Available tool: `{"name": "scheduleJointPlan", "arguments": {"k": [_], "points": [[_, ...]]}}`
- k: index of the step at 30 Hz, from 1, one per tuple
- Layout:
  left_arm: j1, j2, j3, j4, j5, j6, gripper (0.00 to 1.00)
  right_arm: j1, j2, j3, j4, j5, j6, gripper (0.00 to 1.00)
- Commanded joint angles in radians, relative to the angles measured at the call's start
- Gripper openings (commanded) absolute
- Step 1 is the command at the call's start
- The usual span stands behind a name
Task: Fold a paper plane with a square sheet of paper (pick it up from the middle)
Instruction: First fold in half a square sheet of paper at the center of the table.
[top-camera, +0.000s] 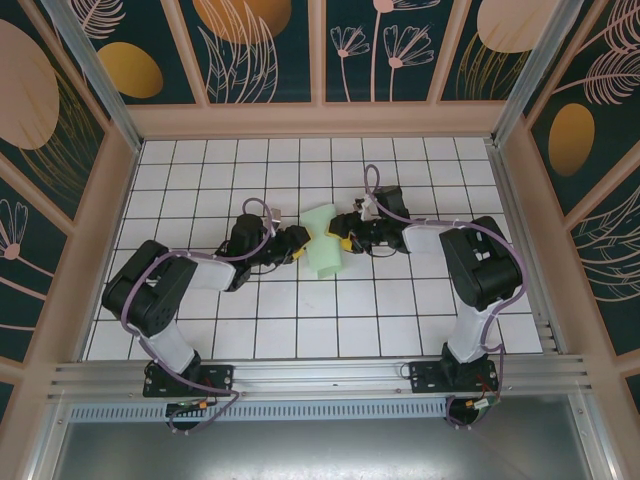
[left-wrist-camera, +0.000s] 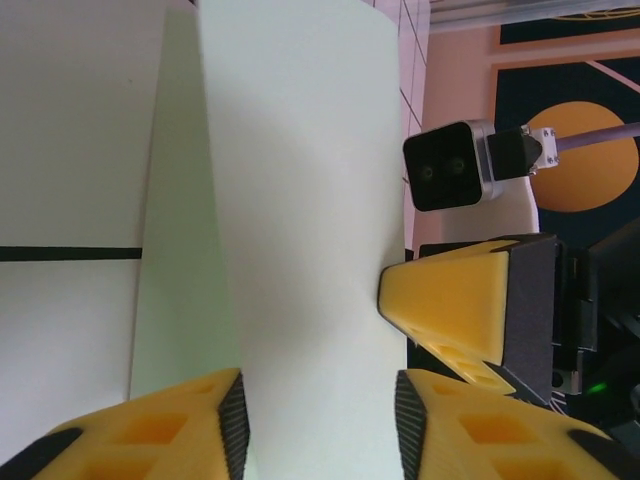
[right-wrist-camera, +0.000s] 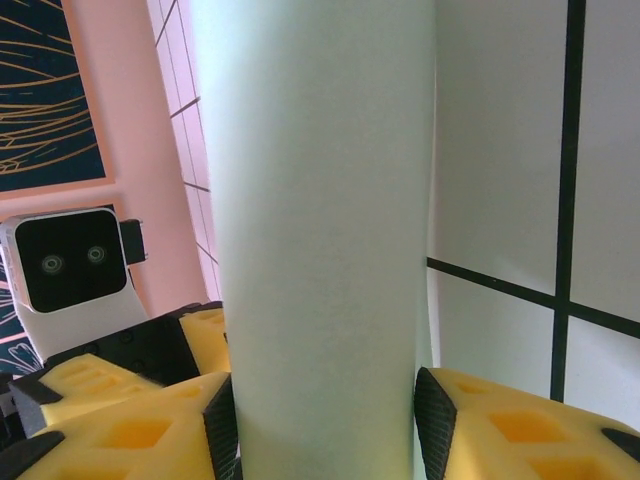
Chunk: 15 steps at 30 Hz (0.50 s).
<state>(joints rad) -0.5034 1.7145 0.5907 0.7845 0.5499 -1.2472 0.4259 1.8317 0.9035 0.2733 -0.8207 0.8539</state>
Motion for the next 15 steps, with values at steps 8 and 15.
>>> {"name": "scheduleJointPlan", "arguments": {"k": [8,15], "points": [[-0.007,0.028,0.017,-0.003,-0.008,0.034,0.13,-0.007,-0.018,0.019,-0.142,0.052,-0.111,0.57],[-0.007,0.063,0.063,-0.054,0.000,0.086,0.01,-0.008,-0.061,0.067,-0.344,0.192,-0.279,0.73]]}}
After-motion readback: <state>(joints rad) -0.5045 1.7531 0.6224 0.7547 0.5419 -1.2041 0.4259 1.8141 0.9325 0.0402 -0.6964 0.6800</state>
